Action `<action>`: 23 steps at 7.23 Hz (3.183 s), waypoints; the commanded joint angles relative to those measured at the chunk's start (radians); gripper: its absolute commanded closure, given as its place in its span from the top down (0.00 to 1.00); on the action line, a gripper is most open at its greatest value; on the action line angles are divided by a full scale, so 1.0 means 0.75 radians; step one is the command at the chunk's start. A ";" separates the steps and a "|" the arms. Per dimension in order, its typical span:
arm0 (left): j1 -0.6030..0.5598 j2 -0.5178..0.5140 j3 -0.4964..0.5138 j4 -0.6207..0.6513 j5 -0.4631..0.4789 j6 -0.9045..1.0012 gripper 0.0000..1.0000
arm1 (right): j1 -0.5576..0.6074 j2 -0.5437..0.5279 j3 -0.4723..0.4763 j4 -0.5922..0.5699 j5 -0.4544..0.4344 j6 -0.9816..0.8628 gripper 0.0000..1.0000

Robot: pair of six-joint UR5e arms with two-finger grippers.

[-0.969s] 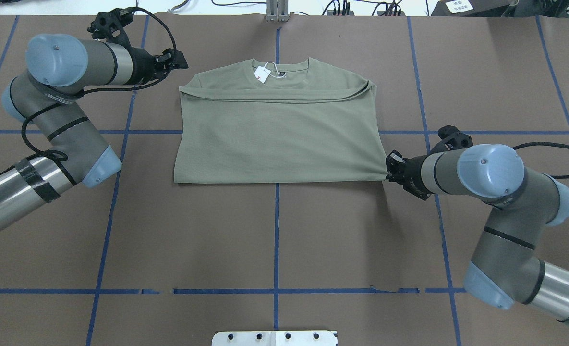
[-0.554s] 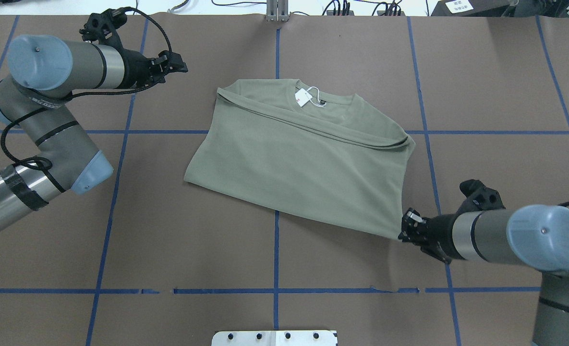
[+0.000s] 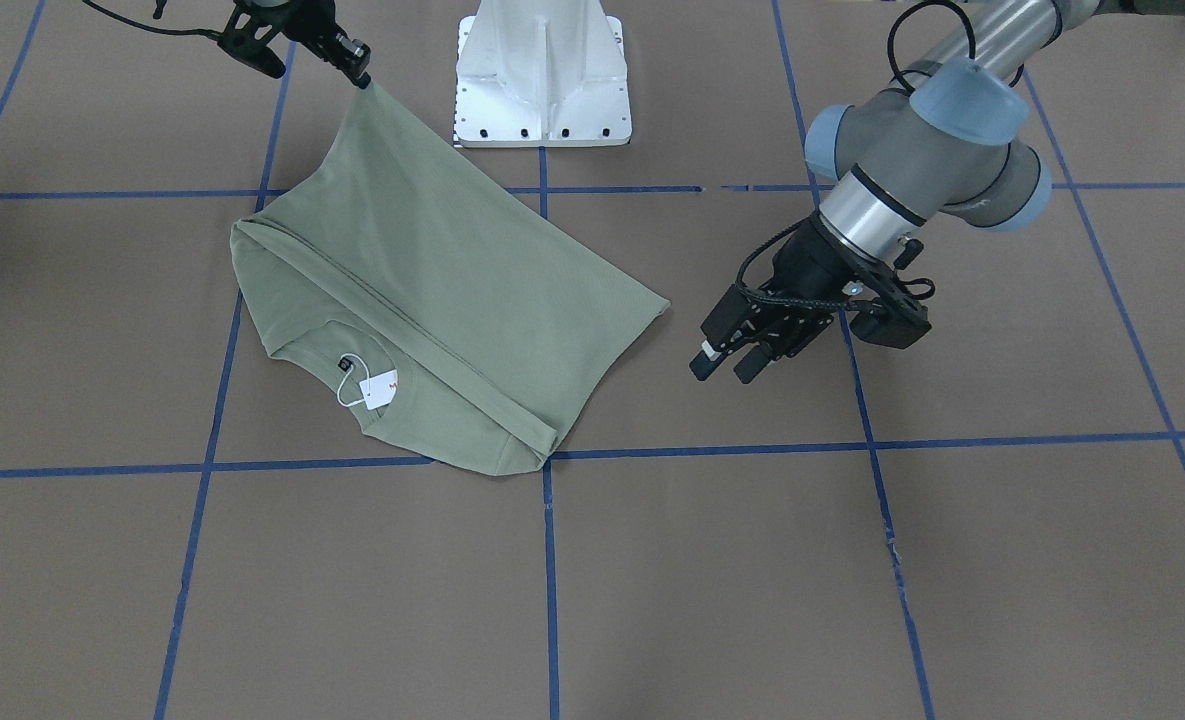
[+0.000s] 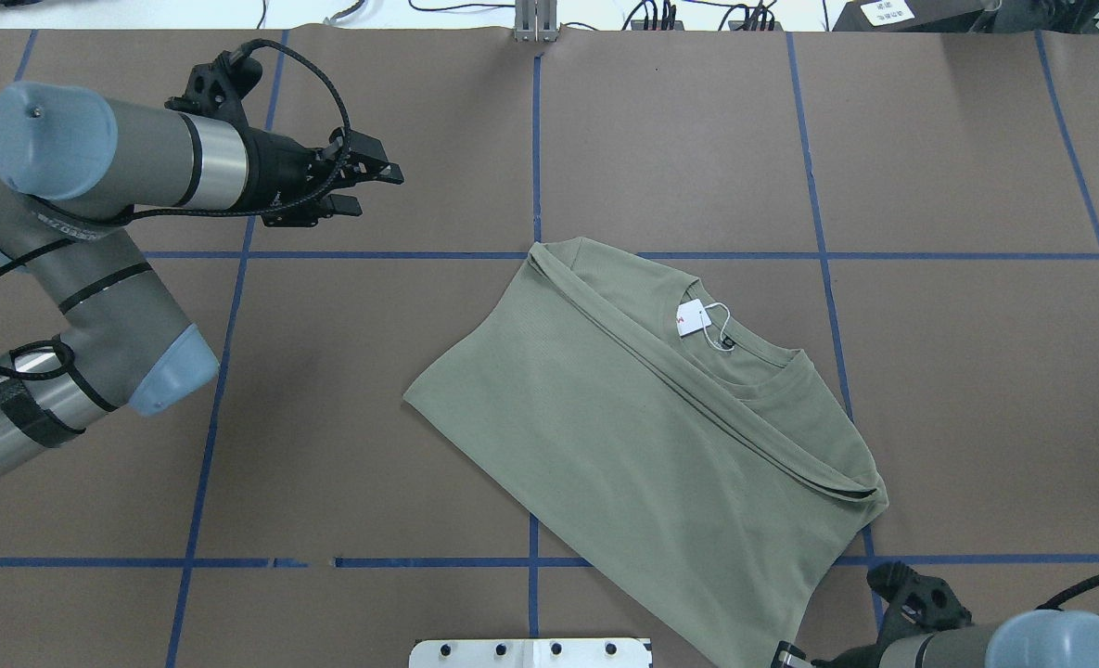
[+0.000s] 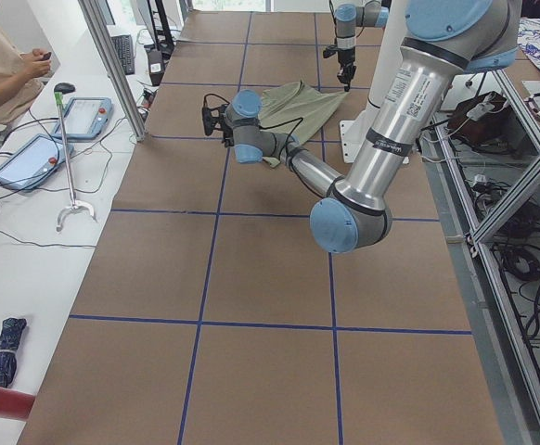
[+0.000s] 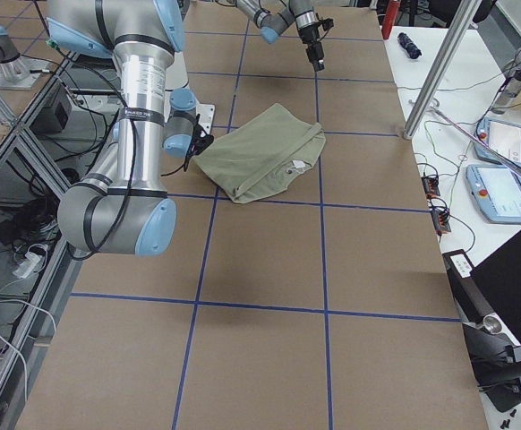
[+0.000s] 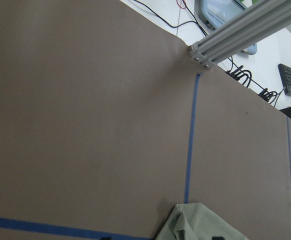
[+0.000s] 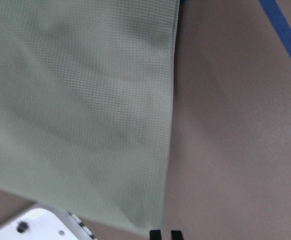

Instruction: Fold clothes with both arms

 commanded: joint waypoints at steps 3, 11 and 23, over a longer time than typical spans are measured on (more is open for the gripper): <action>0.078 0.067 -0.052 0.000 0.005 -0.088 0.80 | -0.008 -0.013 0.099 -0.002 -0.030 0.053 1.00; 0.475 0.119 -0.110 0.301 0.361 -0.307 0.81 | 0.939 0.128 -0.078 -0.001 0.332 -0.431 1.00; 0.269 0.054 0.008 0.293 0.382 0.062 0.00 | 0.936 0.130 -0.092 -0.002 0.330 -0.455 1.00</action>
